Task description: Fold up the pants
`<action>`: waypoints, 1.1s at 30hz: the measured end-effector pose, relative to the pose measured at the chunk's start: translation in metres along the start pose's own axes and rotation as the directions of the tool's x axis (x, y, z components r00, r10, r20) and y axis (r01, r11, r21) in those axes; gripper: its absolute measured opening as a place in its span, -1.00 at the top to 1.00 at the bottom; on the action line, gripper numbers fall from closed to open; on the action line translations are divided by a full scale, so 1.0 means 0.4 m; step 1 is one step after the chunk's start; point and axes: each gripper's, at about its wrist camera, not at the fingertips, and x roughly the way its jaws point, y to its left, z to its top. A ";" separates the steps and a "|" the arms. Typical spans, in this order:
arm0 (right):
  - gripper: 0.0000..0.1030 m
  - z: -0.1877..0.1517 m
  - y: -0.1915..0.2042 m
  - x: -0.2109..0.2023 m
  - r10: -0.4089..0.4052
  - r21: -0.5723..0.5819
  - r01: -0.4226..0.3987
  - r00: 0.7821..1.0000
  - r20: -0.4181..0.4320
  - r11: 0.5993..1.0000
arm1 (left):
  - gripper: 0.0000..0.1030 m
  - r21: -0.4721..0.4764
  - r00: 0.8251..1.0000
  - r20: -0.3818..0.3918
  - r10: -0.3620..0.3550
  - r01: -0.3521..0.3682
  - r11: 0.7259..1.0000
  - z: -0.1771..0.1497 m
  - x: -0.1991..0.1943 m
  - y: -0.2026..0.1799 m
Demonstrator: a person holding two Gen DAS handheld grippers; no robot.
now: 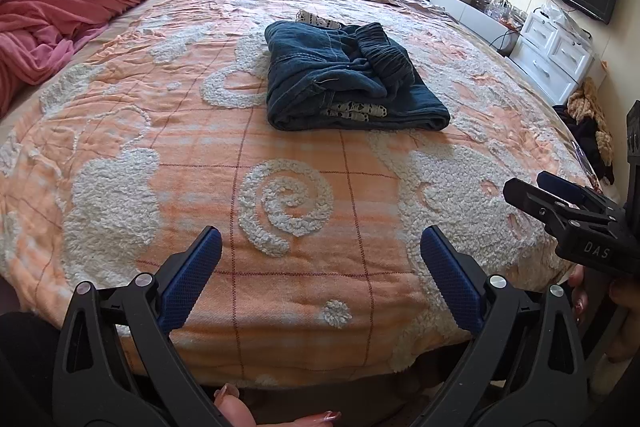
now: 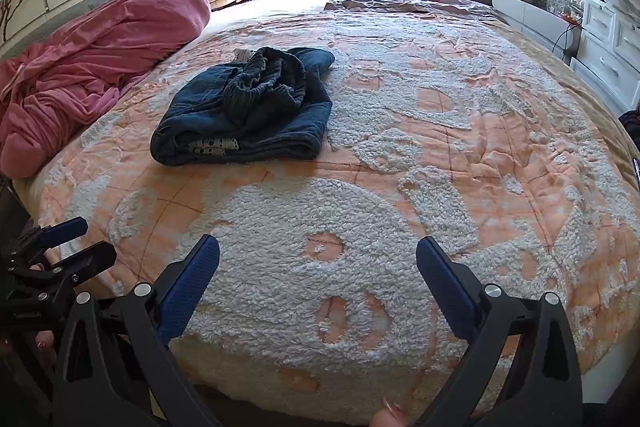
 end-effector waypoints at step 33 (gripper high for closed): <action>-0.91 0.205 -0.472 -0.051 -0.293 0.211 0.286 0.956 0.003 0.935 | -0.82 -0.168 0.934 0.004 0.358 -0.353 0.920 0.316 0.015 0.389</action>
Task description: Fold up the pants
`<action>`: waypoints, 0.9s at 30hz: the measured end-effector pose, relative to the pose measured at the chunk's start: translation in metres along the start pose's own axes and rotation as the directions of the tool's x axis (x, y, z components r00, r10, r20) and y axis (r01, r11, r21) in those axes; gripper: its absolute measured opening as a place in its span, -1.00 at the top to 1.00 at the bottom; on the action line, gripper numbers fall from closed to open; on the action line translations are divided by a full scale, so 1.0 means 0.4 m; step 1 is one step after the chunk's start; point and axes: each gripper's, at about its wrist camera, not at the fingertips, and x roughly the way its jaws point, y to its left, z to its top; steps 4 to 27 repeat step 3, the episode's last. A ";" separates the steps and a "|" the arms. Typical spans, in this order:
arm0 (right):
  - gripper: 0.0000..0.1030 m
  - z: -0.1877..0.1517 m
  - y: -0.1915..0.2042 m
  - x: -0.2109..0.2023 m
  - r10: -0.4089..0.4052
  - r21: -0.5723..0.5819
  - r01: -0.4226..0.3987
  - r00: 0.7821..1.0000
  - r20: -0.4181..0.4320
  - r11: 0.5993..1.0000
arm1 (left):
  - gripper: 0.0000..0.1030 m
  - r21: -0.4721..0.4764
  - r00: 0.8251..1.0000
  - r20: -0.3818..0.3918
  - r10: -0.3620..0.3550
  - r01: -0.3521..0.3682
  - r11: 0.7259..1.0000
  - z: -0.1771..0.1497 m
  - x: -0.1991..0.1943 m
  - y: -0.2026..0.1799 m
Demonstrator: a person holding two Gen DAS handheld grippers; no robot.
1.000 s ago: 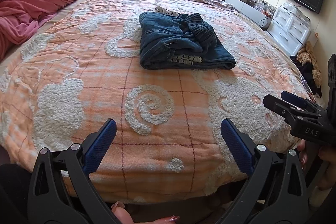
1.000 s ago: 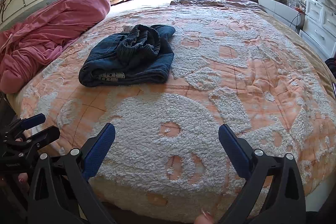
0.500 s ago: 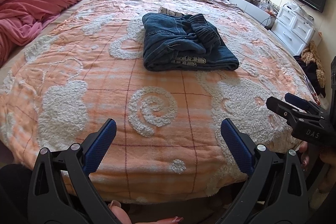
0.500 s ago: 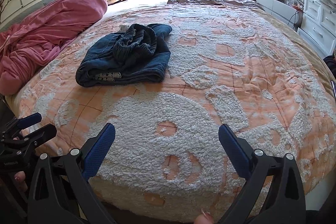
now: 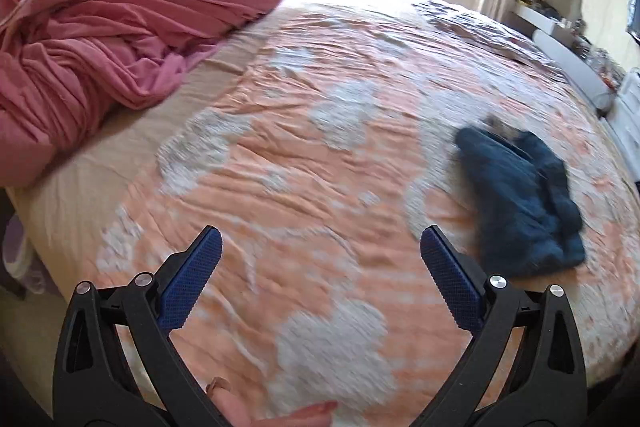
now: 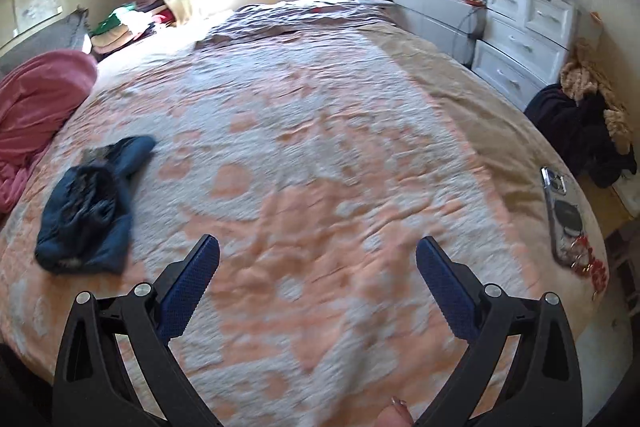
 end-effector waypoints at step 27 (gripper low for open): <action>-0.91 0.075 -0.152 0.094 -0.105 0.067 0.106 0.994 -0.017 0.992 | -0.82 -0.044 0.994 -0.047 0.097 -0.099 0.994 0.095 0.129 0.095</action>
